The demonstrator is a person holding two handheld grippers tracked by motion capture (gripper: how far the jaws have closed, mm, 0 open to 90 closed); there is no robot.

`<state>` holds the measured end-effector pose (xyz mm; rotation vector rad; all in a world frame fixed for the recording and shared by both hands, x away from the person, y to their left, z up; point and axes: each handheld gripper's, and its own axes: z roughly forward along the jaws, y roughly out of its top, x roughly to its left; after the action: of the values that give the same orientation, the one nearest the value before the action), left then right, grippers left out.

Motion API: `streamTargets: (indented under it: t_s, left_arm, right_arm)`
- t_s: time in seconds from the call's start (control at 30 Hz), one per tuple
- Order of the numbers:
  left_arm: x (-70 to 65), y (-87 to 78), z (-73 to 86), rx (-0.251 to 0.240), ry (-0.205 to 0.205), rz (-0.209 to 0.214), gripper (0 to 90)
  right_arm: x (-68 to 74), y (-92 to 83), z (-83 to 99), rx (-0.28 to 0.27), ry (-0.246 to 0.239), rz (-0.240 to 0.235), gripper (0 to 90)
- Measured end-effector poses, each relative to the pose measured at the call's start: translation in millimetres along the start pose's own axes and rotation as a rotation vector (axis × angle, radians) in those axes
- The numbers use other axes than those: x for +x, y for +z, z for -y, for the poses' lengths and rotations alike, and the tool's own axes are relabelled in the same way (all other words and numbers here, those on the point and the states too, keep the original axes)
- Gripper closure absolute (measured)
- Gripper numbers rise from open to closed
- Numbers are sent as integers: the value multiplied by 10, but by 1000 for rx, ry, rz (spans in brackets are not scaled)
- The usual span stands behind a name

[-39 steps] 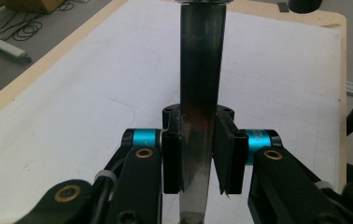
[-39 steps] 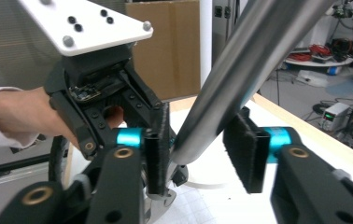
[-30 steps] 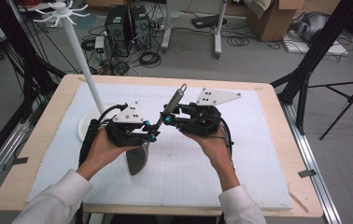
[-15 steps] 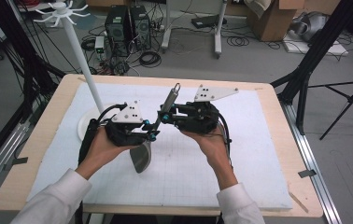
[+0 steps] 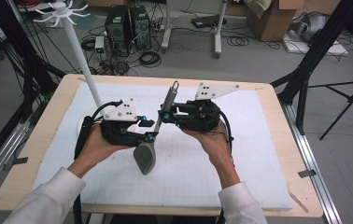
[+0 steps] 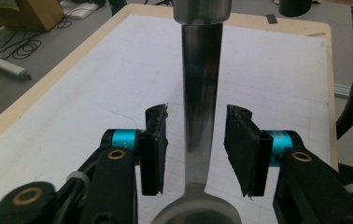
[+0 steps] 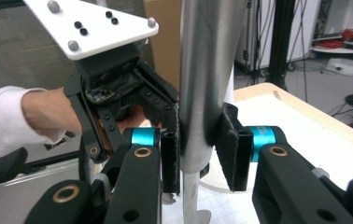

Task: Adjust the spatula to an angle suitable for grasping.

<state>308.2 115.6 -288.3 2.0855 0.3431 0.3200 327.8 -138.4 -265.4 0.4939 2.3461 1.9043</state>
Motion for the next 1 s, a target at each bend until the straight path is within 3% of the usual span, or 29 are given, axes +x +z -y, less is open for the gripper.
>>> streamTargets:
  t_s: [0.3,0.57,0.7,0.93,1.0]
  left_arm:
    - [21,-84,-12,-3,13,58,442]
    - [33,-143,-30,-13,19,93,423]
    - [36,-168,-51,-19,20,135,419]
    - [41,-202,-96,-22,12,173,402]
    - [48,-219,-111,-20,18,176,401]
  right_arm:
    - [-12,-26,-35,21,-21,-53,727]
    - [-19,-34,-78,46,-57,-98,727]
    - [-26,-41,-89,54,-70,-119,728]
    - [-19,-50,-126,69,-54,-167,729]
    - [-20,-52,-147,64,-70,-174,729]
